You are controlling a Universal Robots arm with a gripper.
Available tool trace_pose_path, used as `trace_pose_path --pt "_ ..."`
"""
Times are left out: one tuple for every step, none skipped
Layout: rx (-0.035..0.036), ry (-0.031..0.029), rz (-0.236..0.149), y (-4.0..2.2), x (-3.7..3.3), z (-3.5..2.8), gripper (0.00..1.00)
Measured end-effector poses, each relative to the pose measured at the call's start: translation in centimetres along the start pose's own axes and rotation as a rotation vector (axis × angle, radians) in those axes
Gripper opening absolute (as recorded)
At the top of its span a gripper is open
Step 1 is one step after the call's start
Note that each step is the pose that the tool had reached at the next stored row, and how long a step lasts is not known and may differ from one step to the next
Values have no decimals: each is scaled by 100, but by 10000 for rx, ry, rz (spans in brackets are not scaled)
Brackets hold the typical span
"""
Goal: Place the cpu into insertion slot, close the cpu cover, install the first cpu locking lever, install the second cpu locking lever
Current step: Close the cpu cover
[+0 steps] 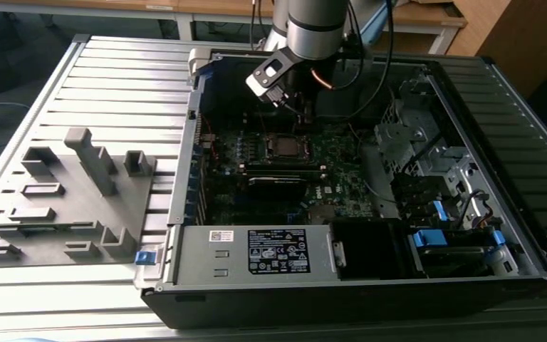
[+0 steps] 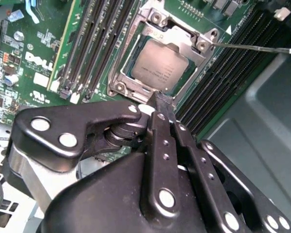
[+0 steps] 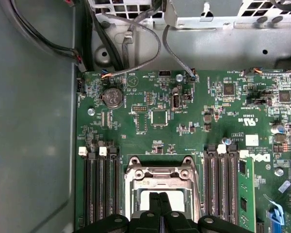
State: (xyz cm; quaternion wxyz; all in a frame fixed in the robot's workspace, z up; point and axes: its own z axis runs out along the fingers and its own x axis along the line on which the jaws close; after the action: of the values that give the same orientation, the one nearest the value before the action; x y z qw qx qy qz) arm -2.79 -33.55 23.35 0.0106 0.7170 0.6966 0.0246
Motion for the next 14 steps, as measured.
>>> trace_pose_path --pt "1 -1 -1 -1 -2 4 11" --pt "1 -1 1 -2 -3 5 11" --pt "1 -1 0 -2 -3 6 11" --pt "1 -1 -1 -2 -3 6 11" --pt "0 -1 0 -2 -3 6 11" --pt "0 0 0 -2 -3 6 11" --pt "0 0 0 -3 -2 6 11" --pt "0 0 -5 -3 -3 6 11" --pt "1 2 -38 -3 -2 7 11" --pt "3 7 -127 -3 -2 7 11" --pt "5 15 -268 -3 -2 7 11" --pt "8 23 -421 -3 -2 8 11" --pt "12 30 -582 -3 -3 8 11" --pt "15 38 -754 -3 -2 8 11"
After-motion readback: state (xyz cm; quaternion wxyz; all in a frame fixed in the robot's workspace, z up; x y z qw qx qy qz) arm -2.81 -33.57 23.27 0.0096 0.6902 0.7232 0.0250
